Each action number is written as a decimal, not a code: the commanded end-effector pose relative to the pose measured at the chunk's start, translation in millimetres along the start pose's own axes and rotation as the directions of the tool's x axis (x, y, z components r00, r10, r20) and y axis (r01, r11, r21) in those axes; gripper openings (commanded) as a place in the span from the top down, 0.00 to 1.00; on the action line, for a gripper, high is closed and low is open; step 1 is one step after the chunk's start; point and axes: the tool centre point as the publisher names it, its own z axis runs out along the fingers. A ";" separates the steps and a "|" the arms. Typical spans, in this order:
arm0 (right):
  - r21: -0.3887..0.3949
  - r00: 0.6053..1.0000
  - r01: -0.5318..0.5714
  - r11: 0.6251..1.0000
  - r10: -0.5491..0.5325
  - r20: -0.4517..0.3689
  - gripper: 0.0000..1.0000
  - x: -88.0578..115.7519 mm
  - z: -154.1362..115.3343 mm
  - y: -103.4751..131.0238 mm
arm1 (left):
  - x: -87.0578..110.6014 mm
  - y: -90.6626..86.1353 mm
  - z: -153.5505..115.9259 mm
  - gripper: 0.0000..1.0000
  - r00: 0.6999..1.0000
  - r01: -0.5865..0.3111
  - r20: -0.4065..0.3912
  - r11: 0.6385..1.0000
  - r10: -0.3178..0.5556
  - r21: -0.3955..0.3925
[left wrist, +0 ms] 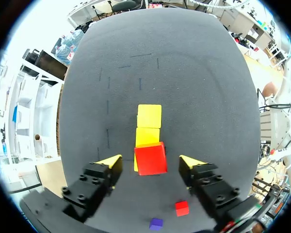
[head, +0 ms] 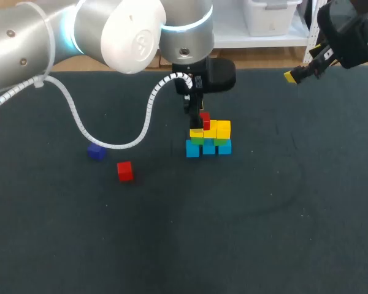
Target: Place the blue cubes, place green cubes on the blue cubes, place the yellow cubes on the green cubes, then place the red cubes on the yellow cubes, and place purple cube on the red cubes.
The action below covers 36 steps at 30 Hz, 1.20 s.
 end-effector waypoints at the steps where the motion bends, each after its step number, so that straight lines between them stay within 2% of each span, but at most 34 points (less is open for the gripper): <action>1: 0.002 1.000 0.000 1.000 0.000 0.000 0.00 0.2 -0.4 0.6 | -0.4 1.9 0.3 0.00 1.000 -0.001 0.000 1.000 0.001 0.002; 8: 0.002 1.000 0.000 1.000 0.000 0.000 0.00 0.2 -0.4 0.6 | -0.5 4.2 -1.1 0.00 1.000 0.017 0.005 1.000 -0.017 -0.014; 12: 0.002 1.000 0.000 1.000 0.000 0.000 0.00 0.2 -0.4 0.6 | -1.1 5.4 -1.4 0.07 1.000 0.021 0.005 1.000 -0.021 -0.023; 23: 0.002 1.000 0.000 1.000 0.000 0.000 0.00 0.2 -0.4 0.6 | -2.4 5.0 -1.3 0.17 1.000 0.010 0.008 1.000 -0.010 -0.020; 28: 0.002 1.000 0.000 1.000 0.000 0.000 0.00 0.2 -0.4 0.6 | -1.9 4.6 -0.8 0.25 1.000 0.011 0.005 1.000 -0.011 -0.020; 36: 0.002 1.000 0.000 1.000 0.000 0.000 0.00 0.2 -0.4 0.6 | -1.9 4.4 0.1 0.25 1.000 0.016 0.004 1.000 -0.016 -0.026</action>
